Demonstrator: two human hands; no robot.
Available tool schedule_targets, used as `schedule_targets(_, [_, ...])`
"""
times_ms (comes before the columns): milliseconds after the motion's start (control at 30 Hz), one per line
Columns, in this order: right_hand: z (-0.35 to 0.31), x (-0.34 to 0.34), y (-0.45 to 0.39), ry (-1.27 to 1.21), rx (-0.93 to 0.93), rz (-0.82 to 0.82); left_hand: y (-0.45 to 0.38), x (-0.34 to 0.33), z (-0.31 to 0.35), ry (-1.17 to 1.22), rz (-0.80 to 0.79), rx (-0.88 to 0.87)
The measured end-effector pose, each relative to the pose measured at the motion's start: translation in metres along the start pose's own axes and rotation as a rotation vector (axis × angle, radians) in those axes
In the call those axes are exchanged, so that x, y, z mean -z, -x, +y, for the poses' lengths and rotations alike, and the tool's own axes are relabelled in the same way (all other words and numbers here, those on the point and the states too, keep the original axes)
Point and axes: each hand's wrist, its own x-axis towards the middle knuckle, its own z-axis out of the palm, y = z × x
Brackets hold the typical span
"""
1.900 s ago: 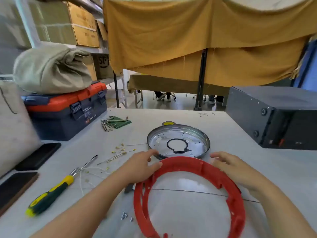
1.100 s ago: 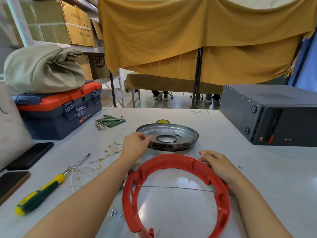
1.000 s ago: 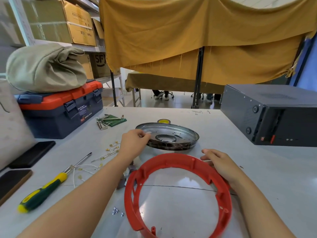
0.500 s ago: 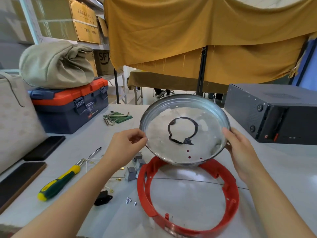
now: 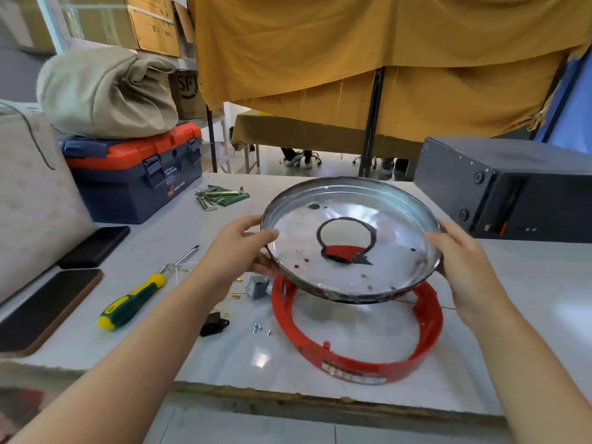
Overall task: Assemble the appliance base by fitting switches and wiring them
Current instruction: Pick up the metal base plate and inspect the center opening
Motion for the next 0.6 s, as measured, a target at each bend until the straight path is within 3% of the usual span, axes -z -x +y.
schedule_targets(367, [0.019, 0.005, 0.026, -0.054, -0.201, 0.045, 0.018, -0.005, -0.027, -0.332, 0.064, 0.002])
schedule_targets(600, [0.026, 0.01, 0.023, 0.014, -0.219, 0.023, 0.022, -0.01, -0.034, -0.483, 0.045, 0.032])
